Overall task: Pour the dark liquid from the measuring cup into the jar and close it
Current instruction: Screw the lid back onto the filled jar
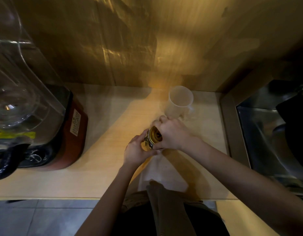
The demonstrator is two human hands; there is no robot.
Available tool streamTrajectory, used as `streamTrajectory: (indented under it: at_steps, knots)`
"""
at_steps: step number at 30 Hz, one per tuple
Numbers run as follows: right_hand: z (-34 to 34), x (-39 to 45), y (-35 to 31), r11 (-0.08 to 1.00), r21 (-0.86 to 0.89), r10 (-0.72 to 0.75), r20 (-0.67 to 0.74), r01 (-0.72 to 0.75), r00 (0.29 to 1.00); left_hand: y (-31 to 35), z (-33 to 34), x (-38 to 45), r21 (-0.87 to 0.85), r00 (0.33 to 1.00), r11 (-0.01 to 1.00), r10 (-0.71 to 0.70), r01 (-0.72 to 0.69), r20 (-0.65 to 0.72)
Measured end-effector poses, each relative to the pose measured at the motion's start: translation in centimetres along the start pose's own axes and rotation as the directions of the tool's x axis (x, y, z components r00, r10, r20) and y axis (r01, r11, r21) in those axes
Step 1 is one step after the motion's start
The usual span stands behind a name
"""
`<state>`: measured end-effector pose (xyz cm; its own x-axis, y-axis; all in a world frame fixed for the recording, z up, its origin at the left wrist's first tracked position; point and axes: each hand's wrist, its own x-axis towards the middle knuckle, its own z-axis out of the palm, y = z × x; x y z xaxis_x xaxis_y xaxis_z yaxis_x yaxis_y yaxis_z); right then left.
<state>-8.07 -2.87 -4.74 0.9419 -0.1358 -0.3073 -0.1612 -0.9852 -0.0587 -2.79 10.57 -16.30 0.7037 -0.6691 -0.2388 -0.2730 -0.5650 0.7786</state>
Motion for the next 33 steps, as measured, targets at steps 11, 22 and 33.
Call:
streamTrajectory:
  at_steps: [11,22,33]
  knots:
    - [0.7,-0.5,-0.5,0.99,0.069,0.128,-0.117,-0.121,0.985,0.2,0.0,0.0,-0.005,1.0,1.0,-0.016,0.016,-0.003]
    - [-0.6,-0.7,0.5,0.994,0.096,0.064,-0.111,-0.054,0.992,0.3,0.0,-0.2,0.008,1.0,1.0,-0.028,0.028,0.0]
    - [0.4,-0.1,-0.4,0.986,0.076,0.158,-0.166,-0.147,0.973,0.6,-0.1,-0.3,0.043,0.998,0.998,-0.056,0.055,0.01]
